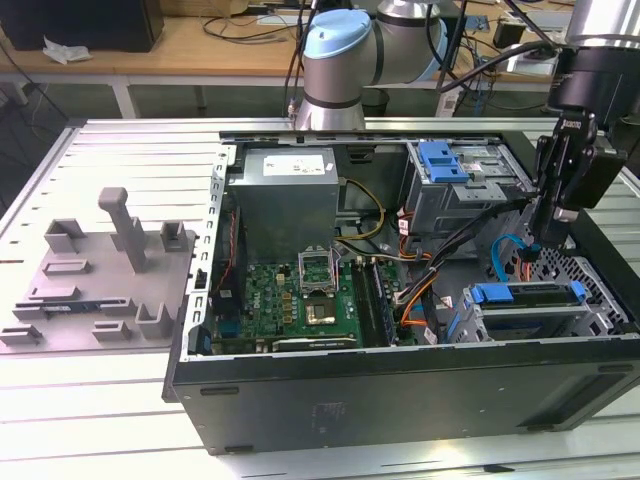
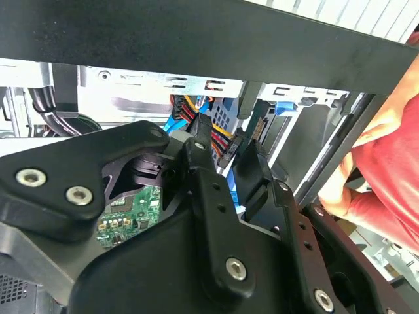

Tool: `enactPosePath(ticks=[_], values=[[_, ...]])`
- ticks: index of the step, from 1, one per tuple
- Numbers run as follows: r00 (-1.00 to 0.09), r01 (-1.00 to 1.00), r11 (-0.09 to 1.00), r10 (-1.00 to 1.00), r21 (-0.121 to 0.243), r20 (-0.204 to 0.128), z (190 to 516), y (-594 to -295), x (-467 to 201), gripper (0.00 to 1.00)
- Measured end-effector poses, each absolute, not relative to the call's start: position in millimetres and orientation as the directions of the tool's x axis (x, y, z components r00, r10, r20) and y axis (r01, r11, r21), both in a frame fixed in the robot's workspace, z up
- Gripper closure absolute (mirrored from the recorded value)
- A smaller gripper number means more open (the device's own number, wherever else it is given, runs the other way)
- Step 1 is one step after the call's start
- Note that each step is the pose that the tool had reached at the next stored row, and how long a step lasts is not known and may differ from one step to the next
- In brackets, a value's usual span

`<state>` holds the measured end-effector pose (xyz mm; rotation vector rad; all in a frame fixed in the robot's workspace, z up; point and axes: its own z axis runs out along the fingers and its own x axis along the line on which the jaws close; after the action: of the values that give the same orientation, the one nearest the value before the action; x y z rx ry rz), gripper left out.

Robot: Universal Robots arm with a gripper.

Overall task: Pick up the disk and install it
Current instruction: 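Insert the first disk wire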

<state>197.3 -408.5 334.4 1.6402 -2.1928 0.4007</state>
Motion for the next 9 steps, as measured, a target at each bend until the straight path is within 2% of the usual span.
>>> enactPosePath(ticks=[9], values=[[-0.228,-0.967,0.253,-0.861,-0.005,0.455,334.4,-408.5,195.4,0.59]])
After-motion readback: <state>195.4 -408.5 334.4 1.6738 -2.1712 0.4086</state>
